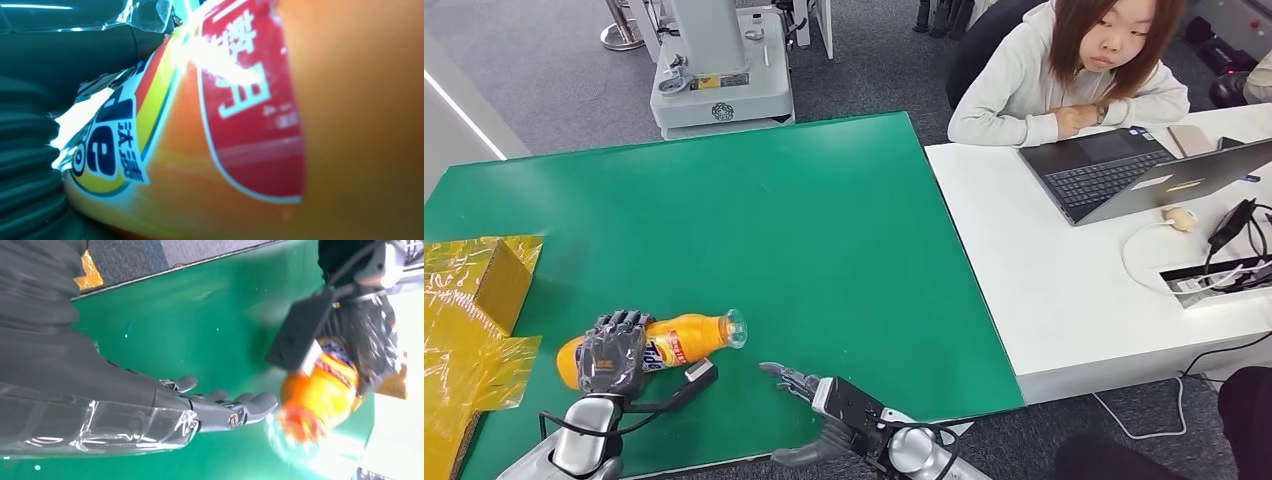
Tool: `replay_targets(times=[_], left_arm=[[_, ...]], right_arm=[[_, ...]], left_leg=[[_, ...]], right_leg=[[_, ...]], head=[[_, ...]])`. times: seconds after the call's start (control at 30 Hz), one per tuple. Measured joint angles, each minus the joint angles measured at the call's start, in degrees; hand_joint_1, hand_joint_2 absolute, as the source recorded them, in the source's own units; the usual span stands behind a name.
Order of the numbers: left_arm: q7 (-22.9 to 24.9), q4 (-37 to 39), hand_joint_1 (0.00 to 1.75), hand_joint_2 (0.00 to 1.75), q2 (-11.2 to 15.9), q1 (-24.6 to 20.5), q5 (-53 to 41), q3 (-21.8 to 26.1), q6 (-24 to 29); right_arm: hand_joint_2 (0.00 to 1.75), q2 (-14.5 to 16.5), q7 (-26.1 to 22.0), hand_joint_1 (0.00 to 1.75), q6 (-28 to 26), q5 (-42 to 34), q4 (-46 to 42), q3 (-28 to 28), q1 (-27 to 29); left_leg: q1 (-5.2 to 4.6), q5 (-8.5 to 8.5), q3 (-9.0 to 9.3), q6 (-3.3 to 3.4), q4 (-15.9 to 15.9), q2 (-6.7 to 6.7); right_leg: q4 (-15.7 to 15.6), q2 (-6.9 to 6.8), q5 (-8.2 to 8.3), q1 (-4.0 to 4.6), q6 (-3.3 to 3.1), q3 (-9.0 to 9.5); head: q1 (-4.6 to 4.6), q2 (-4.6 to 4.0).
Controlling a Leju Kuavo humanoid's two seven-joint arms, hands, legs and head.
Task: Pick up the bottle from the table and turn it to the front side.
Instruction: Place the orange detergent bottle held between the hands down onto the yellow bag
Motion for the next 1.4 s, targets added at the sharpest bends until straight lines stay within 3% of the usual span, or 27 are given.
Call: replay_targets(times=[0.17, 0.3, 0.37, 0.4, 0.5, 0.53, 0.7, 0.77, 0.97, 1.03, 1.13, 1.4], left_arm=[[2.96, 0.75, 1.75, 1.75, 3.36, 1.46, -0.67, 1.38, -0.17], [4.69, 1.75, 1.54, 1.75, 5.40, 2.07, -0.71, 2.97, 0.15], [5.67, 2.31, 1.54, 1.75, 5.87, 2.20, -0.74, 3.75, 0.26], [6.22, 2.54, 1.25, 1.75, 6.01, 2.20, -0.76, 3.95, 0.29], [7.61, 3.10, 0.08, 1.75, 6.02, 2.20, -0.74, 4.39, 0.30], [7.79, 3.27, 0.00, 1.75, 5.94, 2.19, -0.71, 4.60, 0.31], [4.38, 3.93, 0.00, 1.75, 4.82, 2.27, -0.11, 6.44, 0.41], [0.11, 3.84, 0.00, 1.75, 3.93, 2.46, 3.18, 7.83, 0.44], [-28.06, 3.40, 0.00, 1.75, -2.12, 3.76, 30.22, 18.32, -1.53], [-34.16, 2.61, 0.00, 1.75, -4.59, 4.35, 38.28, 21.98, -3.90], [-38.31, 0.41, 0.00, 1.75, -7.45, 5.44, 45.66, 25.19, -5.70], [-42.79, -7.51, 0.00, 1.75, -12.06, 9.39, 57.08, 25.51, -6.70]], right_arm=[[1.75, 0.00, -0.36, 0.00, -0.37, 0.03, 0.30, -0.18, 1.18], [1.75, 0.00, -0.37, 0.00, -0.52, 0.25, -0.11, -0.44, 2.80], [1.75, 0.00, -0.37, 0.00, -0.54, 0.32, -0.29, -0.49, 3.35], [1.75, 0.00, -0.37, 0.00, -0.56, 0.36, -0.37, -0.50, 3.53], [1.75, 0.05, -0.37, 0.00, -0.58, 0.54, -0.58, -0.50, 3.75], [1.75, 0.10, -0.33, 0.00, -0.57, 0.65, -0.66, -0.50, 3.76], [1.75, 0.67, 0.28, 0.00, -0.33, 0.99, -0.79, -0.50, 3.72], [1.75, 0.97, 0.50, 0.00, -0.33, 0.93, -0.78, -0.50, 3.64], [1.75, 1.72, 1.16, 0.00, -0.10, 0.19, -0.67, -0.50, 2.84], [1.75, 1.92, 1.08, 0.00, 0.33, -0.05, -0.42, -0.50, 2.60], [1.75, 2.23, 0.76, 0.00, 0.84, -0.13, 0.16, -0.48, 2.21], [1.75, 2.62, 0.25, 0.00, 1.26, -1.92, 1.89, -0.46, 0.76]], left_leg=[[0.00, 0.00, 0.00, 0.00, -0.01, -0.03], [0.00, 0.00, 0.03, -0.01, -0.02, -0.02], [0.00, 0.01, 0.05, -0.02, -0.02, -0.02], [0.00, 0.02, 0.05, -0.03, -0.02, -0.03], [0.00, 0.06, 0.06, -0.08, -0.02, -0.02], [0.00, 0.07, 0.07, -0.10, -0.02, -0.02], [0.00, 0.10, 0.06, -0.15, -0.01, -0.04], [-0.01, 0.11, 0.06, -0.15, -0.01, -0.07], [-0.02, 0.11, 0.02, -0.15, 0.02, -0.09], [-0.02, 0.10, 0.01, -0.15, 0.03, -0.08], [-0.03, 0.10, -0.01, -0.14, 0.04, -0.09], [-0.02, 0.09, -0.06, -0.14, 0.04, -0.09]], right_leg=[[0.01, -0.04, 0.00, 0.00, 0.00, 0.02], [0.02, -0.03, 0.00, 0.00, -0.01, 0.02], [0.03, -0.03, 0.00, 0.00, -0.01, 0.02], [0.04, -0.03, 0.00, 0.00, -0.01, 0.02], [0.05, -0.03, 0.01, 0.00, -0.03, 0.02], [0.05, -0.02, 0.02, 0.00, -0.04, 0.01], [0.05, -0.05, 0.04, 0.00, -0.07, 0.01], [0.05, -0.08, 0.04, -0.01, -0.07, 0.01], [0.03, -0.10, 0.06, -0.02, -0.06, 0.01], [0.02, -0.08, 0.08, -0.02, -0.05, 0.01], [0.01, -0.09, 0.08, -0.03, -0.05, 0.00], [0.00, -0.09, 0.07, -0.03, -0.05, -0.06]], head=[[0.00, 0.00], [-0.01, 0.00], [-0.01, 0.00], [0.00, 0.00], [0.01, 0.00], [0.01, 0.00], [0.00, 0.00], [0.00, 0.00], [0.01, 0.00], [0.01, 0.00], [0.00, 0.00], [0.01, 0.00]])
